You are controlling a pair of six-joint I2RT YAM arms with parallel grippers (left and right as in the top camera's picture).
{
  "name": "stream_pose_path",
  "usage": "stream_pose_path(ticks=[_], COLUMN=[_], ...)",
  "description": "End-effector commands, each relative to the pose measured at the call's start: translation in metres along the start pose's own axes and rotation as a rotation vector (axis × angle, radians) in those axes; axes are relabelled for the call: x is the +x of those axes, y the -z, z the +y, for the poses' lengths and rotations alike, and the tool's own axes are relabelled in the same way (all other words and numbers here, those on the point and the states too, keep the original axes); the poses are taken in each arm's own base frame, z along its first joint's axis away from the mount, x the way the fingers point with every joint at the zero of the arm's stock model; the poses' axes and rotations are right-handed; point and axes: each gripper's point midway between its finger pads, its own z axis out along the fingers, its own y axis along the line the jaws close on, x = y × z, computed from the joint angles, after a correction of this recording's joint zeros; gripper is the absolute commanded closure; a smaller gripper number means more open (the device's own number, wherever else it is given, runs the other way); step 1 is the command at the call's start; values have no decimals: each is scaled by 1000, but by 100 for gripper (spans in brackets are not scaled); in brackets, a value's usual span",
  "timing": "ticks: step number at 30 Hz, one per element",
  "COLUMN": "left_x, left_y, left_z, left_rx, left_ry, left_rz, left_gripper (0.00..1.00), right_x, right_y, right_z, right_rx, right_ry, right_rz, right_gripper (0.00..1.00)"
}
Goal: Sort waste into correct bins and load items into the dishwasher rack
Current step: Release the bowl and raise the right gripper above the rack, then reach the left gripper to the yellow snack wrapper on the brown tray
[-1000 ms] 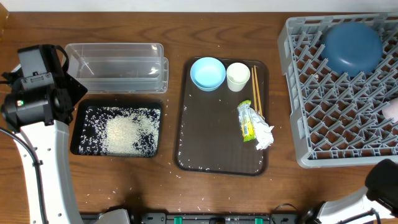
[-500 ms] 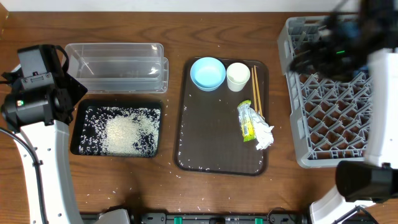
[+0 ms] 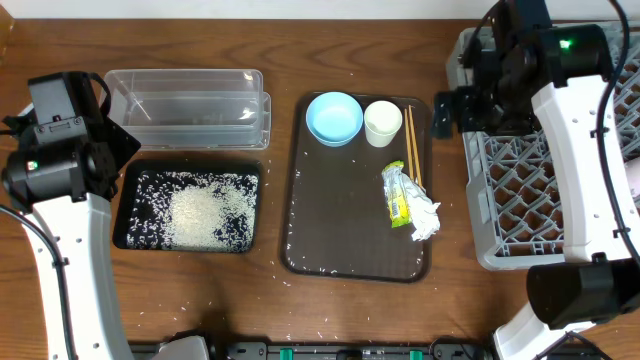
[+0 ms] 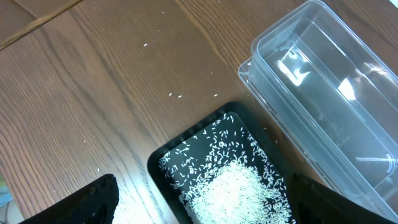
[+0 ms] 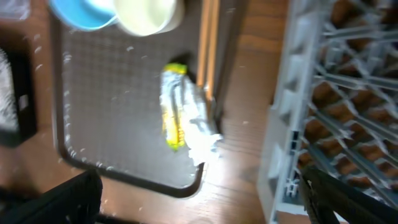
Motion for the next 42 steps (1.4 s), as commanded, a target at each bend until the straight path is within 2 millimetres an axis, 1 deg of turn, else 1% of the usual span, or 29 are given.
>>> stream_pose_path(ticks=[1,4,7,8,10,11,12,14,16,17,18,21,24,27,29,32,35,37,40,42], left_x=[-2,-2,-2,1,26,35,48,76,98,111,121,158,194,228,248,282,306,323,348,363], left_y=[0,0,0,0,3,6,12,33,52,62,68,80,94,103,103,99,85,73,55,44], left_z=[1,0,0,-3,-17,-27,-43,-74,-97,-108,-114,-127,-145,-172,-190,-224,-256,-273,-288,-292], left_rx=[-7,-5,-3,18,112,174,271,471,616,681,712,719,731,725,707,714,715,709,685,665], left_ry=[10,12,13,11,-3,-3,-2,-3,-38,-87,-135,-283,-446,-567,-602,-667,-706,-729,-764,-788], left_rz=[-2,-5,-4,14,142,193,268,435,549,591,613,652,653,609,576,520,447,403,369,362], left_gripper=[12,12,12,12,12,11,12,12,11,12,12,12,12,12,12,12,12,12,12,12], right_x=[-5,-9,-6,-5,-2,-1,0,2,2,2,2,2,2,2,2,2,2,2,2,2], right_y=[11,17,22,24,27,28,29,30,31,31,31,31,31,31,31,31,31,31,31,31], right_z=[-45,-79,-108,-118,-133,-138,-143,-149,-152,-152,-152,-152,-152,-152,-152,-152,-152,-152,-152,-152], right_rx=[109,133,145,150,158,160,163,165,166,166,167,166,166,166,166,166,166,166,167,167], right_ry=[-194,-285,-374,-403,-444,-461,-486,-524,-552,-552,-552,-552,-552,-552,-552,-552,-552,-552,-552,-552], right_rz=[-49,-77,-87,-88,-93,-95,-97,-101,-104,-105,-104,-104,-104,-104,-104,-104,-104,-104,-104,-104], right_gripper=[1,1,1,1,1,1,1,1,1,1,1,1,1,1,1,1,1,1,1,1])
